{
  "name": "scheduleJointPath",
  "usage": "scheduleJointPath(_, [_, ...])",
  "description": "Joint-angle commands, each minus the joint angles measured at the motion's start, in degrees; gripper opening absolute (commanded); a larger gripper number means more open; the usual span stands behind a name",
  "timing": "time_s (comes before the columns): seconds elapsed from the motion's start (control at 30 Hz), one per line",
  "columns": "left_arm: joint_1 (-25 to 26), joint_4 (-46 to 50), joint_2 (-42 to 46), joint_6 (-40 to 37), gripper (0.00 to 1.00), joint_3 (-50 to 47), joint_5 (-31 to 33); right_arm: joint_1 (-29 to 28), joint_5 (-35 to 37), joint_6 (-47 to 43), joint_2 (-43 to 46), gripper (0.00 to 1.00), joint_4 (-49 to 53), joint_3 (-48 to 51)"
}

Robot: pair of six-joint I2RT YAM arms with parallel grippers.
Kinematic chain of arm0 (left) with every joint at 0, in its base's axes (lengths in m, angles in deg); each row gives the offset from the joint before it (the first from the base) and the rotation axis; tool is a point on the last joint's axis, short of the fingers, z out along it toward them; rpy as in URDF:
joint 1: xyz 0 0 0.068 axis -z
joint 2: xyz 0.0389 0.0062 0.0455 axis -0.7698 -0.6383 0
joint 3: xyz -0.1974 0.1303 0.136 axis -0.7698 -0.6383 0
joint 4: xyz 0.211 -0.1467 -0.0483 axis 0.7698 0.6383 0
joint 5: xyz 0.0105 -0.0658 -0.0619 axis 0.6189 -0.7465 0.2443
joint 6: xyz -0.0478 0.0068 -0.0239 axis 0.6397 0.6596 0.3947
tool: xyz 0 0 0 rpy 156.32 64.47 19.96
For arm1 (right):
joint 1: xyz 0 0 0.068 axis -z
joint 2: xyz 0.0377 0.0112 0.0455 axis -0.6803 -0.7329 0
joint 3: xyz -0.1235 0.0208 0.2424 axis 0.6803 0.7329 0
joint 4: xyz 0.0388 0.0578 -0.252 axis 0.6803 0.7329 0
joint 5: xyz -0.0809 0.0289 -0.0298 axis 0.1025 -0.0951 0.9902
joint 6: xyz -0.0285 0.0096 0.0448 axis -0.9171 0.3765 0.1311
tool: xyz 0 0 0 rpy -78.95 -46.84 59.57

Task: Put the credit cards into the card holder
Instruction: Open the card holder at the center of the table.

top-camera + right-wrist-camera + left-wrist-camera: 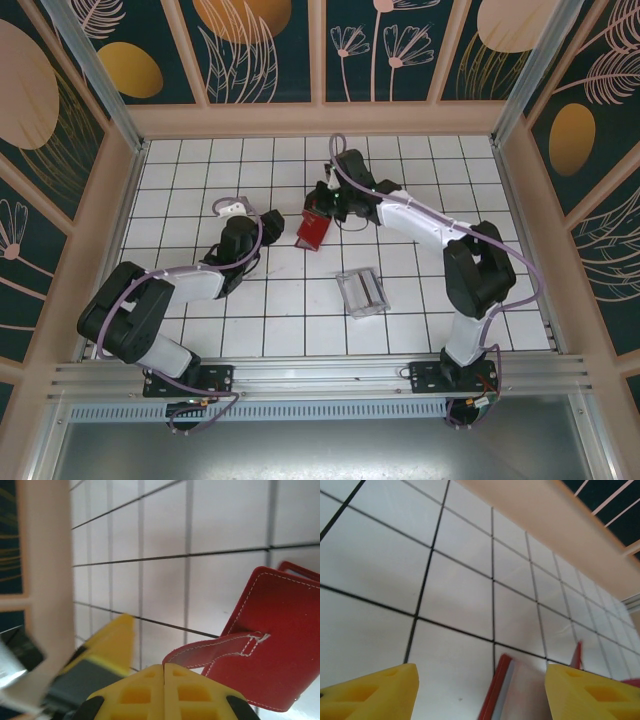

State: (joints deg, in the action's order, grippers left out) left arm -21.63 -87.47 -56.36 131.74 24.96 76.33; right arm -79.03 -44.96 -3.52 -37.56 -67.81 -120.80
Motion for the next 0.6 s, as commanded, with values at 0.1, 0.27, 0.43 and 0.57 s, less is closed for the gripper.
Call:
scheduleJointPath(0.1, [-0.50,12.54,-2.40,-0.61,0.69,2.45,2.17,4.47,-14.11,-13.60,-2.00,0.00,3.35,1.77])
scheduleJointPath(0.27, [-0.51,10.89,-2.53,-1.02,0.68,1.36,0.35,10.97,-16.41,-18.11,-1.49,0.00,4.07,7.95])
scheduleJointPath(0.43, [-0.50,7.79,-4.31,-1.48,0.67,1.43,-3.83,15.78,-15.66,-18.06,-3.12,0.00,3.82,12.22])
scheduleJointPath(0.57, [-0.50,6.25,-6.33,-2.44,0.67,3.02,-7.89,17.00,-10.81,-19.80,-5.45,0.00,6.88,11.88])
